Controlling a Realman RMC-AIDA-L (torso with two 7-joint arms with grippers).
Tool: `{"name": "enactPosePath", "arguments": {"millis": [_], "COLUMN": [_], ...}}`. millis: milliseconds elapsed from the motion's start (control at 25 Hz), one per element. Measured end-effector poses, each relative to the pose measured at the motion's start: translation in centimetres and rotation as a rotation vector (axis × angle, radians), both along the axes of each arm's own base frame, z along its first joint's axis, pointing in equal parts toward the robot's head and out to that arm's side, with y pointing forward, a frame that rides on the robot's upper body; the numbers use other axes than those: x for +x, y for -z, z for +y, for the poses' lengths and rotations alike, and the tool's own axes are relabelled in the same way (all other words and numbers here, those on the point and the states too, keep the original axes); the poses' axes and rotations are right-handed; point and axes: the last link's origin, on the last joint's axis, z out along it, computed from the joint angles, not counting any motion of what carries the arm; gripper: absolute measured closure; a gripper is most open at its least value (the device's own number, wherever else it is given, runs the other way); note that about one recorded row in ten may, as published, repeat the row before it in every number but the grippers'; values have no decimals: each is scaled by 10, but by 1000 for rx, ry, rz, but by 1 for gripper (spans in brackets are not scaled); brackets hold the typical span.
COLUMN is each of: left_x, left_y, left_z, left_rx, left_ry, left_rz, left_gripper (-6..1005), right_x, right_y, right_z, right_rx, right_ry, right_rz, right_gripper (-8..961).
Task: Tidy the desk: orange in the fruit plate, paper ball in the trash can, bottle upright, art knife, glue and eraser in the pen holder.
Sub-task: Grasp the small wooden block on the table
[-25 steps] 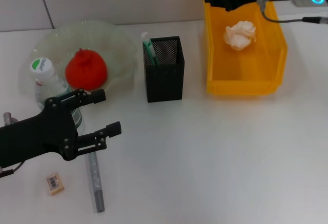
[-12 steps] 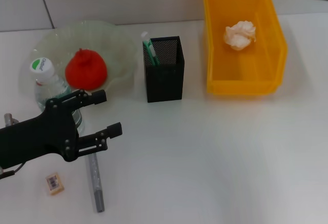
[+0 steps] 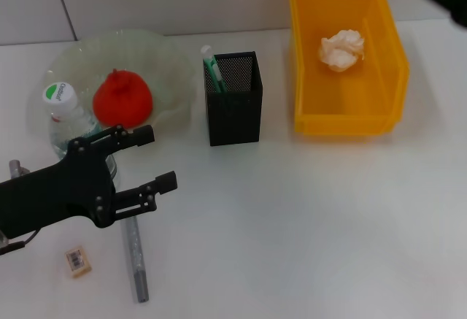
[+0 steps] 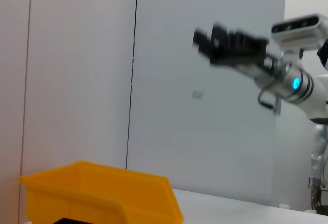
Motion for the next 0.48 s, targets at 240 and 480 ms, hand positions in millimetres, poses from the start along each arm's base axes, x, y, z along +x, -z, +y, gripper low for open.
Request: {"name": "enactPosePath", "arguments": {"millis": [240,480], "left_x": [2,1], "left_y": [2,1], "left_z": [0,-1], "left_rx": [4,14], "left_ry": [1,-3], "left_rz": [-9,-17], "left_gripper": [213,213], "right_x": [12,15], "right_y": [30,53], "right_z": [5,9], "right_rx": [-167,-276], "right_ry": [84,113], "right_rz": [-123,-260], "right_gripper": [605,605]}}
